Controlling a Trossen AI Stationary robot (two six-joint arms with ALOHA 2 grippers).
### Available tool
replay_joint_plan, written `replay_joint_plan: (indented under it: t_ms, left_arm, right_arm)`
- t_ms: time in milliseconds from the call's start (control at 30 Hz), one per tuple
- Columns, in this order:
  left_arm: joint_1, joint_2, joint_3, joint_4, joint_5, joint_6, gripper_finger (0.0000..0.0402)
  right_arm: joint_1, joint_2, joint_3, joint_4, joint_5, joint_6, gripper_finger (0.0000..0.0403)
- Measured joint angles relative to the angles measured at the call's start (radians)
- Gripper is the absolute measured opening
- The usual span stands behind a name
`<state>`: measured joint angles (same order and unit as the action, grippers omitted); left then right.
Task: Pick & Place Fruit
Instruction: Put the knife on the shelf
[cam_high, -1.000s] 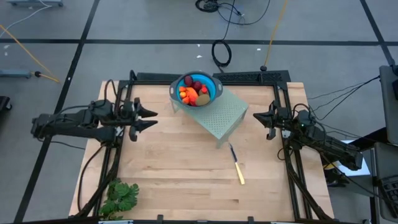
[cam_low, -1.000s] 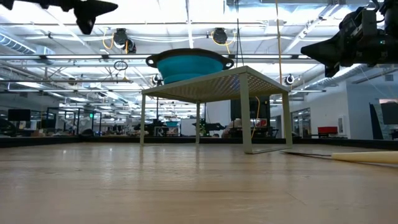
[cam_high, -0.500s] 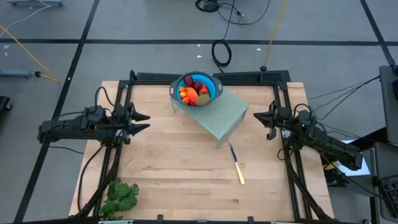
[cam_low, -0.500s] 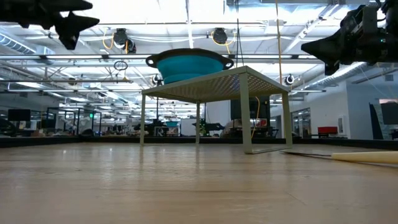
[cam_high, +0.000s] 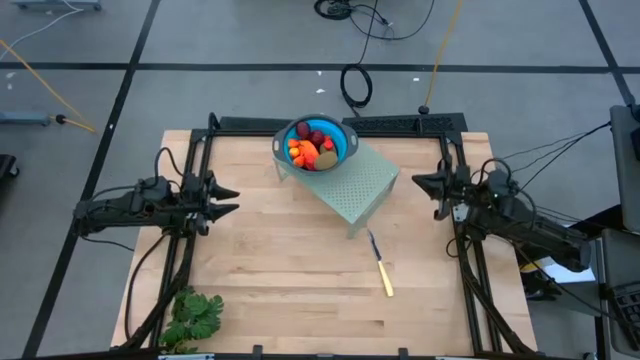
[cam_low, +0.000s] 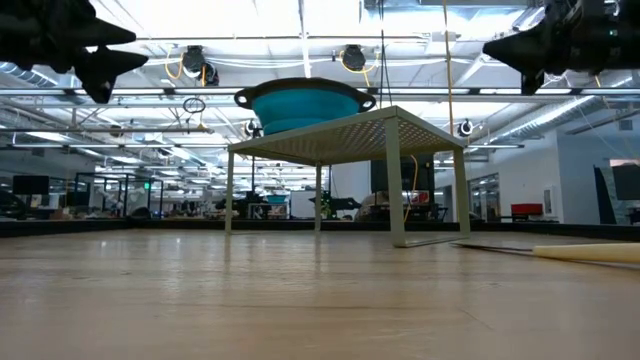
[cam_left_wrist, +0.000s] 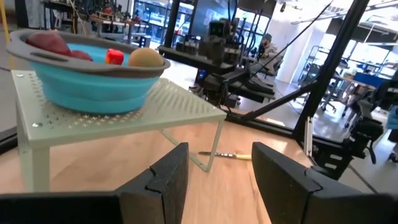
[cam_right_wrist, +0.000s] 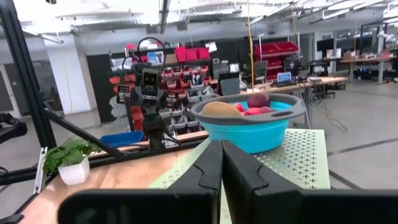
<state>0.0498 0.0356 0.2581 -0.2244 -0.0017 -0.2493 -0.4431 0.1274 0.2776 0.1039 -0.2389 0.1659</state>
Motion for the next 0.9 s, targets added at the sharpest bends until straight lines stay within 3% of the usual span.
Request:
replay_joint_plan:
  t_ms: [400, 667, 900]
  left_arm:
    - [0.0, -0.013, 0.0, -0.072, 0.0, 0.011, 0.0177]
    - [0.0, -0.013, 0.0, -0.089, 0.0, 0.009, 0.0177]
    - [0.0, -0.013, 0.0, -0.095, -0.001, 0.019, 0.0177]
  right_arm:
    - [0.046, 0.216, 0.211, -0.144, -0.08, -0.014, 0.0]
    - [0.216, 0.348, 0.313, -0.215, -0.074, -0.018, 0.0]
    - [0.405, 0.435, 0.347, -0.215, 0.046, 0.005, 0.0]
